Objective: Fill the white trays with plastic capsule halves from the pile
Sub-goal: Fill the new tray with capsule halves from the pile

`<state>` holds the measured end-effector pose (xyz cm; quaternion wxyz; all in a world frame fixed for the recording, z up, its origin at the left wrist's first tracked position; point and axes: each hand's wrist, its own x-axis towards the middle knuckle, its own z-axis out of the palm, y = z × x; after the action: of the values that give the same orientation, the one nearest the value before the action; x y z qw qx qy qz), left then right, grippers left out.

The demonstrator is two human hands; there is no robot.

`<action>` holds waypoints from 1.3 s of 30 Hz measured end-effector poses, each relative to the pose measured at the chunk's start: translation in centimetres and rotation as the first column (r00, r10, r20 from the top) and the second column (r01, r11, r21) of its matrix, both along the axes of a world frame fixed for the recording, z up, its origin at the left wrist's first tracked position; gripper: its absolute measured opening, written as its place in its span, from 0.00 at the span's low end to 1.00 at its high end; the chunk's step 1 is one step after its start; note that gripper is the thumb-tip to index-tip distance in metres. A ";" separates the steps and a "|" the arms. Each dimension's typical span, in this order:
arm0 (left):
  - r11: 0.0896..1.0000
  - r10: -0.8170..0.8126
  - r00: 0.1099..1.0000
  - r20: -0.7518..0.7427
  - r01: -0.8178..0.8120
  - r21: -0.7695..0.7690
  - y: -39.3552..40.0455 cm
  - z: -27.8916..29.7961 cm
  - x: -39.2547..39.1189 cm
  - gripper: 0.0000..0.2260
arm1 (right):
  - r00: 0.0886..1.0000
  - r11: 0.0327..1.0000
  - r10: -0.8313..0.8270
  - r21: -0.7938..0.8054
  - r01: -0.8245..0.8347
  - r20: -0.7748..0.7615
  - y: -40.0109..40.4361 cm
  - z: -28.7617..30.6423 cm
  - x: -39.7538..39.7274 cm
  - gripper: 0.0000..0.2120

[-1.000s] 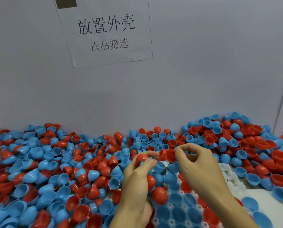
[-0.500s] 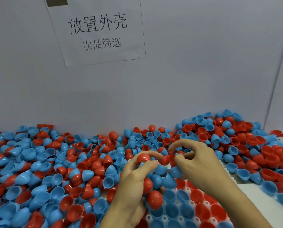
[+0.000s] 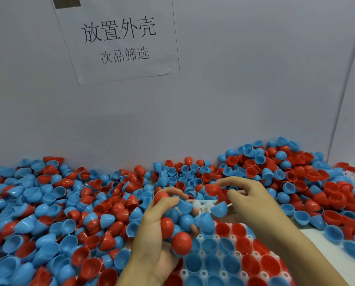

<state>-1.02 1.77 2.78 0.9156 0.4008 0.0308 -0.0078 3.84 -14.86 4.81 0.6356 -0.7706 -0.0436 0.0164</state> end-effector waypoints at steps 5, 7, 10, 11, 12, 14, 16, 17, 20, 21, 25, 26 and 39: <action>0.997 -0.002 1.000 -0.002 0.002 -0.074 0.0 0.3 -0.1 0.06 | 0.998 0.983 -0.034 0.177 0.042 -0.046 -0.6 0.2 0.3 0.14; 0.997 0.010 1.000 0.000 -0.010 -0.079 0.0 0.3 -0.1 0.06 | 0.997 0.978 -0.023 0.207 0.037 -0.068 -1.1 0.3 0.5 0.11; 0.994 0.029 1.000 -0.009 -0.030 -0.107 0.2 0.3 -0.1 0.04 | 0.996 0.991 -0.069 0.113 0.075 -0.057 -2.5 0.6 0.8 0.04; 0.993 0.034 0.999 -0.009 -0.035 -0.110 0.2 0.3 -0.1 0.04 | 0.994 0.993 -0.104 0.051 0.106 -0.042 -3.2 0.7 0.8 0.04; 0.994 0.040 0.999 -0.010 -0.041 -0.104 0.2 0.3 -0.1 0.04 | 0.989 0.988 -0.150 -0.030 0.149 -0.017 -4.0 0.8 0.9 0.03; 0.995 0.049 0.999 -0.012 -0.050 -0.088 0.2 0.3 -0.1 0.04 | 0.969 0.942 -0.238 -0.229 0.247 0.067 -5.5 0.8 0.9 0.02; 0.995 0.058 0.998 -0.014 -0.059 -0.085 0.2 0.3 -0.1 0.04 | 0.949 0.861 -0.277 -0.401 0.314 0.149 -6.7 0.7 0.9 0.05; 0.994 0.061 0.998 -0.014 -0.062 -0.085 0.1 0.3 -0.1 0.04 | 0.946 0.822 -0.276 -0.468 0.325 0.172 -7.3 0.5 1.0 0.05; 0.995 0.067 0.998 -0.013 -0.068 -0.075 0.1 0.2 0.0 0.04 | 0.961 0.727 -0.240 -0.631 0.270 0.135 -8.3 -0.1 1.5 0.06; 0.995 0.069 0.997 -0.015 -0.070 -0.072 0.2 0.2 0.0 0.04 | 0.970 0.695 -0.221 -0.682 0.226 0.097 -8.5 -0.3 1.6 0.06; 0.994 0.085 0.996 -0.023 -0.086 -0.065 0.3 0.3 -0.1 0.05 | 0.984 0.547 -0.176 -0.830 0.107 0.011 -7.7 -1.6 1.9 0.08; 0.994 0.087 0.996 -0.026 -0.089 -0.065 0.3 0.3 0.0 0.05 | 0.984 0.516 -0.176 -0.851 0.094 0.002 -7.3 -2.0 2.0 0.09; 0.995 0.094 0.995 -0.026 -0.095 -0.037 0.4 0.2 0.0 0.04 | 0.980 0.434 -0.190 -0.891 0.135 0.056 -6.6 -2.9 2.3 0.12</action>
<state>-0.99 2.14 2.98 0.9220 0.3812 0.0607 0.0299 6.10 -21.46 1.88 0.1373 -0.9886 0.0623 -0.0040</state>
